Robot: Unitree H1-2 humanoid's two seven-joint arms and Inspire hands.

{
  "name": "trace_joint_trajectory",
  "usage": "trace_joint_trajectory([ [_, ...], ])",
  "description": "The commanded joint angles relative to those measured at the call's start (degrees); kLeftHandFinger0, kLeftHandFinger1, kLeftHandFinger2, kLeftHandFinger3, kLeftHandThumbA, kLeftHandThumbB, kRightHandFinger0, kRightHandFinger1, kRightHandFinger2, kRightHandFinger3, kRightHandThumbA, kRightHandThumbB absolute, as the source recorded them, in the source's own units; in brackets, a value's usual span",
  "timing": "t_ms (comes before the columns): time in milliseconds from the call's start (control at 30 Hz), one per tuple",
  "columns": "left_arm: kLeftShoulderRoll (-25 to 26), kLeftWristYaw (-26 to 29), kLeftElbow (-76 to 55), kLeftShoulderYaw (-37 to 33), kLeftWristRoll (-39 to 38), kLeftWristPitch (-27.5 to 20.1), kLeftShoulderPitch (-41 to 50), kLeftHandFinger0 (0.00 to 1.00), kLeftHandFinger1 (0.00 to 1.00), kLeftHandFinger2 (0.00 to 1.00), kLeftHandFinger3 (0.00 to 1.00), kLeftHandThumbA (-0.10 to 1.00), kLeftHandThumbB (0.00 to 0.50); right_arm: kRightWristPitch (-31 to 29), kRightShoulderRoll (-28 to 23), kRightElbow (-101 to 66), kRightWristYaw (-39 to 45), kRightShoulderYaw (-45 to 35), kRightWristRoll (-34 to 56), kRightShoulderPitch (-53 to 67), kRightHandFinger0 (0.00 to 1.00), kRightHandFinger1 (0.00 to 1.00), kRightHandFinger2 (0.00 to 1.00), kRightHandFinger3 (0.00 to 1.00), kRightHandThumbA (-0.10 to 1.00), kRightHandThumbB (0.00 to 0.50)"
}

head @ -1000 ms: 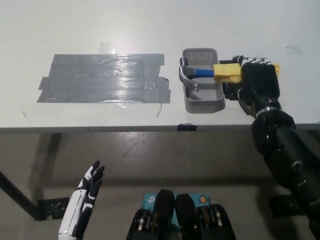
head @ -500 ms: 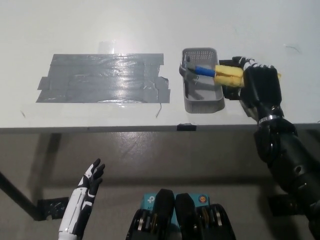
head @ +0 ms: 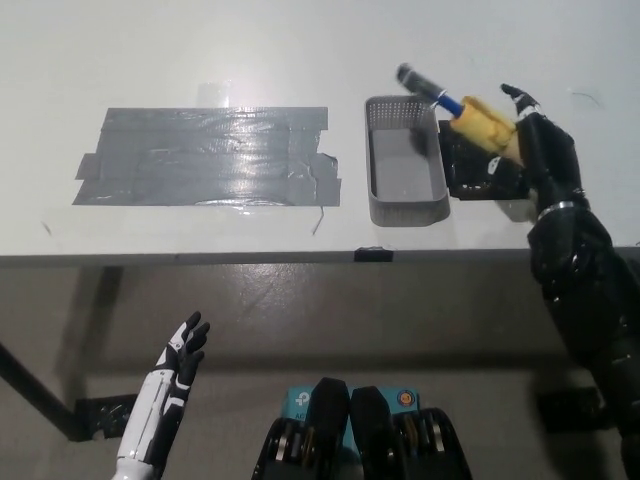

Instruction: The robot picks the hammer with right hand and hits the black area on the desk and places it back.

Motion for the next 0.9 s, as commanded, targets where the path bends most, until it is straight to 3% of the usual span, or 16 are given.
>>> trace_joint_trajectory([
  [0,1.14,-1.05,-1.59,-0.50,1.10,-0.35,-0.57,1.00,1.00,1.00,1.00,1.00,0.040,17.07,-2.61,-13.15,27.96,-8.54,23.78,-10.91,0.10,0.58,0.90,1.00,-0.10,0.140],
  [33,1.22,-1.10,-1.56,-0.47,1.07,-0.31,-0.69,1.00,1.00,1.00,1.00,1.00,0.046,18.04,-3.29,-13.27,29.47,-8.39,23.84,-11.26,0.06,0.53,0.86,0.98,-0.10,0.128],
  [133,1.71,-1.42,-1.73,-0.46,1.17,-0.21,-0.94,1.00,1.00,1.00,1.00,1.00,0.021,22.14,-5.35,-13.09,32.43,-7.87,22.72,-12.66,0.01,0.45,0.83,0.89,-0.10,0.160],
  [200,1.72,-1.50,-1.76,-0.35,0.79,-0.24,-1.07,1.00,1.00,1.00,1.00,1.00,0.019,24.09,-7.12,-13.79,34.04,-7.22,21.92,-13.21,0.00,0.44,0.84,0.91,-0.10,0.136],
  [233,1.73,-1.49,-1.66,-0.29,0.71,-0.27,-1.24,1.00,1.00,1.00,1.00,1.00,0.019,25.70,-7.60,-13.83,34.23,-7.31,21.71,-13.69,0.01,0.44,0.84,0.85,-0.10,0.136],
  [300,1.80,-1.35,-1.29,-0.24,0.78,-0.79,-1.33,1.00,1.00,1.00,1.00,1.00,0.024,20.76,-10.81,-13.85,37.35,-4.96,20.26,-13.78,0.01,0.45,0.84,0.79,-0.10,0.118],
  [433,1.93,-1.38,-1.26,-0.25,1.00,-0.46,-1.43,1.00,1.00,1.00,1.00,1.00,0.026,23.32,-12.78,-15.17,39.89,-6.83,23.45,-14.50,0.00,0.45,0.82,0.77,-0.10,0.088],
  [467,1.93,-1.58,-1.48,-0.27,0.77,0.17,-1.33,1.00,1.00,1.00,1.00,1.00,0.033,24.16,-13.65,-16.00,40.55,-7.07,23.93,-14.59,0.00,0.46,0.81,0.81,-0.10,0.080],
  [500,1.92,-1.56,-1.47,-0.23,0.71,0.24,-1.34,1.00,1.00,1.00,1.00,1.00,0.028,24.16,-14.00,-15.89,40.94,-7.18,24.24,-14.76,0.00,0.38,0.72,0.74,-0.10,0.071],
  [533,2.02,-1.53,-1.39,-0.26,0.92,0.13,-1.37,1.00,1.00,1.00,1.00,1.00,0.028,25.27,-14.41,-16.50,41.38,-7.62,24.87,-14.86,0.03,0.44,0.79,0.79,-0.10,0.082],
  [633,2.15,-1.46,-1.18,-0.30,1.05,-0.23,-1.14,1.00,1.00,1.00,1.00,1.00,0.023,26.76,-15.86,-16.95,42.96,-6.40,23.18,-15.58,0.08,0.48,0.83,0.71,-0.10,0.110],
  [667,2.24,-1.54,-1.16,-0.38,1.05,-0.41,-1.03,1.00,1.00,1.00,1.00,1.00,0.013,26.76,-16.26,-16.82,43.49,-6.54,23.07,-15.77,0.07,0.47,0.84,0.64,-0.10,0.121],
  [733,2.32,-1.49,-0.88,-0.56,1.35,-0.83,-1.11,1.00,1.00,1.00,1.00,1.00,0.006,26.77,-17.08,-17.33,44.61,-6.14,22.21,-16.04,0.03,0.41,0.78,0.61,-0.10,0.120],
  [800,2.40,-1.52,-0.71,-0.63,1.20,-1.12,-1.17,1.00,1.00,1.00,1.00,1.00,0.003,26.77,-17.75,-17.53,46.18,-6.21,22.43,-16.36,0.00,0.36,0.77,0.71,-0.10,0.112],
  [867,2.29,-1.37,-0.62,-0.64,1.05,-1.00,-1.47,1.00,1.00,1.00,1.00,1.00,0.000,26.77,-18.54,-16.93,47.76,-5.21,22.07,-17.22,0.00,0.38,0.82,0.78,-0.10,0.102],
])
